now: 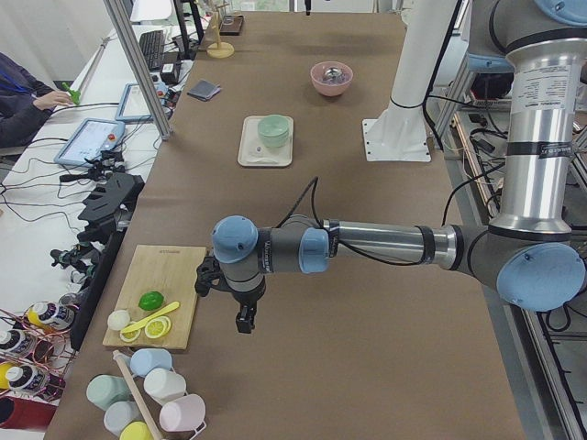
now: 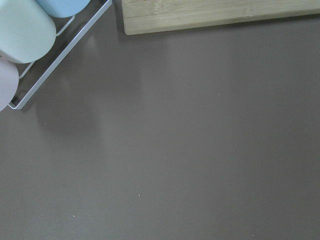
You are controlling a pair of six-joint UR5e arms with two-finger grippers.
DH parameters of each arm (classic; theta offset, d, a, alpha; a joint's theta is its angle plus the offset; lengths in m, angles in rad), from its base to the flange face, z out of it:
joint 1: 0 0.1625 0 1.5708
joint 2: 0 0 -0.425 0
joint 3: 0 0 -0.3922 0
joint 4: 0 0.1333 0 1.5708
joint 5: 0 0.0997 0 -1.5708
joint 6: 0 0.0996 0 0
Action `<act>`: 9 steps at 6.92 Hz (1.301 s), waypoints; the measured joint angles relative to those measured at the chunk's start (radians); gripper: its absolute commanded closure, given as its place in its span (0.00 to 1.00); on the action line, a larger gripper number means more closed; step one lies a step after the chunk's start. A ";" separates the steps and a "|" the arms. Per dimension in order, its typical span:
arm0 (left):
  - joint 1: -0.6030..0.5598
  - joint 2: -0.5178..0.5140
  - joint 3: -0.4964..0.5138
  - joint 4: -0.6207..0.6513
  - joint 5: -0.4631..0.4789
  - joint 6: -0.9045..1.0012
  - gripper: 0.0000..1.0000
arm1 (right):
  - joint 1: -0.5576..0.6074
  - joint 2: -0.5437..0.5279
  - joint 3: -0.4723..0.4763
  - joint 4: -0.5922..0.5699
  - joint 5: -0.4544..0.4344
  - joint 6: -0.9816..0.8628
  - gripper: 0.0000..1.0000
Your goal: Stack green bowls together
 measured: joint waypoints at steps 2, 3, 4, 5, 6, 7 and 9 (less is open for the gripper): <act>0.000 0.007 0.001 0.000 -0.005 0.000 0.02 | 0.000 0.000 -0.013 0.000 0.003 0.000 0.00; 0.000 0.012 0.001 -0.001 -0.007 0.000 0.02 | 0.000 -0.001 -0.023 0.000 0.002 0.000 0.00; 0.000 0.019 -0.002 -0.002 -0.008 0.000 0.02 | 0.000 -0.001 -0.028 0.000 0.002 0.000 0.00; 0.000 0.028 -0.005 -0.003 -0.009 0.000 0.02 | 0.000 -0.001 -0.030 0.000 0.004 0.000 0.00; 0.000 0.034 -0.006 -0.004 -0.010 0.000 0.02 | 0.000 -0.001 -0.030 0.000 0.008 0.000 0.00; 0.000 0.036 -0.007 -0.004 -0.009 0.000 0.02 | 0.000 -0.002 -0.031 0.000 0.012 0.000 0.00; -0.001 0.038 -0.008 -0.003 -0.009 0.000 0.02 | 0.000 -0.005 -0.028 0.000 0.024 -0.001 0.00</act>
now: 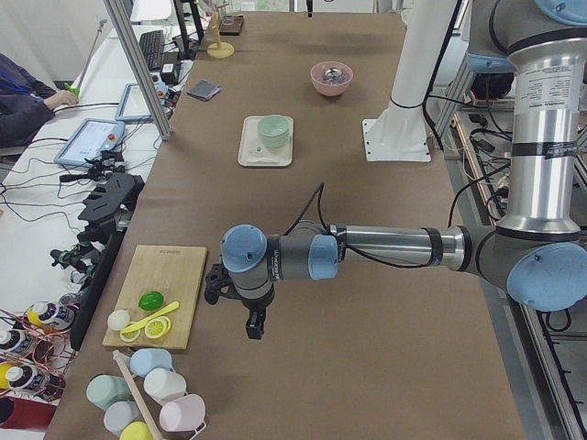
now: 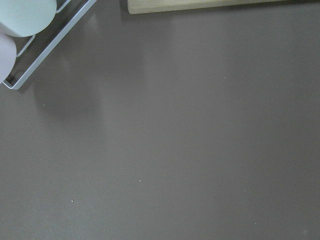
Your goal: Stack green bowls together
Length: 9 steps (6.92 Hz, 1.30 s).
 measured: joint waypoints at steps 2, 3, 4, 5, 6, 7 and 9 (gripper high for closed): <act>-0.002 0.001 -0.005 0.000 0.000 0.000 0.02 | 0.000 -0.001 0.002 0.001 0.013 0.000 0.00; -0.003 0.002 -0.008 0.000 0.000 0.000 0.02 | 0.000 -0.001 0.004 0.001 0.016 0.000 0.00; -0.004 0.002 -0.009 0.000 0.000 0.000 0.01 | 0.000 -0.001 0.006 0.001 0.019 -0.001 0.00; -0.004 0.002 -0.009 0.000 0.000 0.000 0.02 | 0.000 -0.001 0.009 0.002 0.025 -0.001 0.00; -0.004 0.002 -0.009 0.000 0.001 0.000 0.02 | 0.000 0.000 0.010 0.002 0.028 0.000 0.00; -0.004 0.002 -0.009 0.000 0.002 0.000 0.02 | 0.000 0.001 0.011 0.003 0.030 -0.001 0.00; -0.004 0.001 -0.008 0.000 0.004 0.000 0.02 | 0.000 0.004 0.011 0.003 0.032 -0.001 0.00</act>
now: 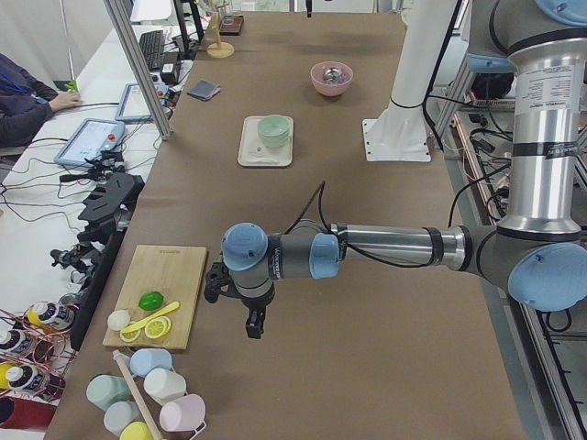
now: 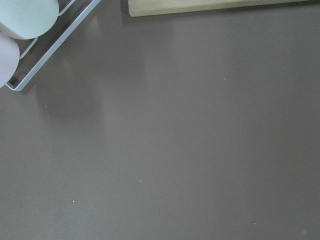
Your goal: Stack green bowls together
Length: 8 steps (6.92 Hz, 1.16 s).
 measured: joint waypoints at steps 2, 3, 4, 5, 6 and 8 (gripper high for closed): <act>0.000 -0.001 0.001 -0.001 0.001 0.000 0.02 | 0.000 0.001 -0.004 0.026 0.001 0.000 0.00; 0.000 -0.002 0.001 -0.001 0.001 0.000 0.02 | 0.000 0.001 -0.006 0.039 0.002 0.000 0.00; 0.000 -0.003 0.001 -0.001 0.001 0.000 0.02 | 0.000 0.001 -0.007 0.045 0.002 0.000 0.00; 0.000 -0.003 0.001 -0.001 0.000 -0.002 0.02 | 0.000 0.001 -0.007 0.047 0.002 0.000 0.00; 0.000 -0.002 0.001 -0.002 0.000 -0.004 0.02 | 0.000 0.001 -0.007 0.047 0.002 0.000 0.00; 0.000 -0.005 0.001 -0.001 -0.001 -0.005 0.02 | 0.000 0.001 -0.007 0.048 0.002 0.000 0.00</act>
